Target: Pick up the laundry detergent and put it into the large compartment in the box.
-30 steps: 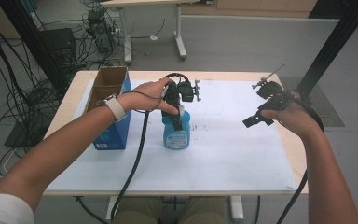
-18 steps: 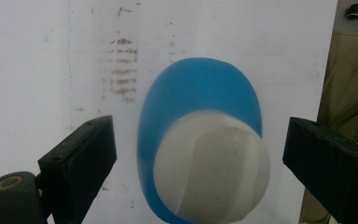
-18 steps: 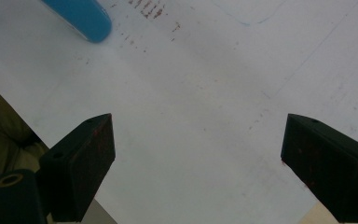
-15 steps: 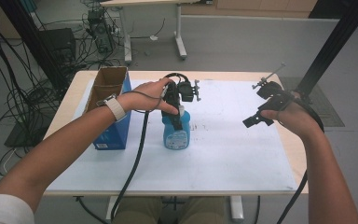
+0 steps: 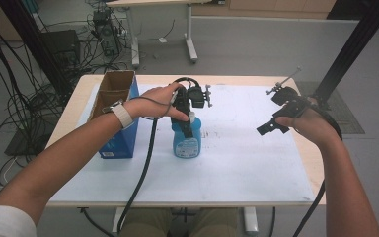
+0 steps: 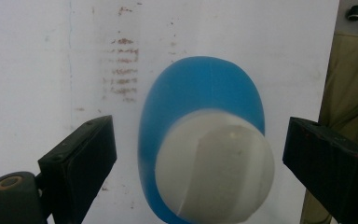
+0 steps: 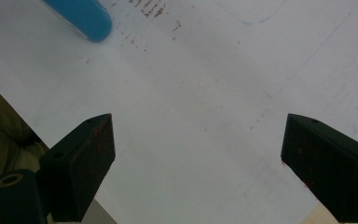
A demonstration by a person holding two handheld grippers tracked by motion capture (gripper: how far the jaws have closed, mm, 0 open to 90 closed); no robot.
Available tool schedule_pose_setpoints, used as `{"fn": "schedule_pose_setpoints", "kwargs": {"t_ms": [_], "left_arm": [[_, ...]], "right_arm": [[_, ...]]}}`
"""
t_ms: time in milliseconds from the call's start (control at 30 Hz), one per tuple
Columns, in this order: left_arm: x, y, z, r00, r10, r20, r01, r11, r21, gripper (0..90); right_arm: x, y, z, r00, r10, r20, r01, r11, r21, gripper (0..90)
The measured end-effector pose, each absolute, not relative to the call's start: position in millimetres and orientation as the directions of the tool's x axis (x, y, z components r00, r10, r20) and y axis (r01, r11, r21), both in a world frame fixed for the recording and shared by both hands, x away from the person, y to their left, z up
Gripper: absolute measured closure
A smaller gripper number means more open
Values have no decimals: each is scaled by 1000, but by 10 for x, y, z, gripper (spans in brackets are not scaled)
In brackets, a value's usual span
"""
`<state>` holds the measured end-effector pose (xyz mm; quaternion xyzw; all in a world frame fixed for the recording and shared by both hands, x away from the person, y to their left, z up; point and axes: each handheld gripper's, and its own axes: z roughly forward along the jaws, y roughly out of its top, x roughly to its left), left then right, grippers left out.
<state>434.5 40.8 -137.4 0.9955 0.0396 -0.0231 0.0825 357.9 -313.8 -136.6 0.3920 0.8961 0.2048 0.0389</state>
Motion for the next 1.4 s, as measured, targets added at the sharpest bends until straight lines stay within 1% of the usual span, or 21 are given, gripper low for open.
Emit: {"fn": "schedule_pose_setpoints", "kwargs": {"t_ms": [1400], "left_arm": [[4351, 441, -1393, 996, 80, -50, 87, -982, 170, 101]], "right_arm": [[3595, -3119, -1354, -696, 713, 88, 680, 615, 399, 97]]}}
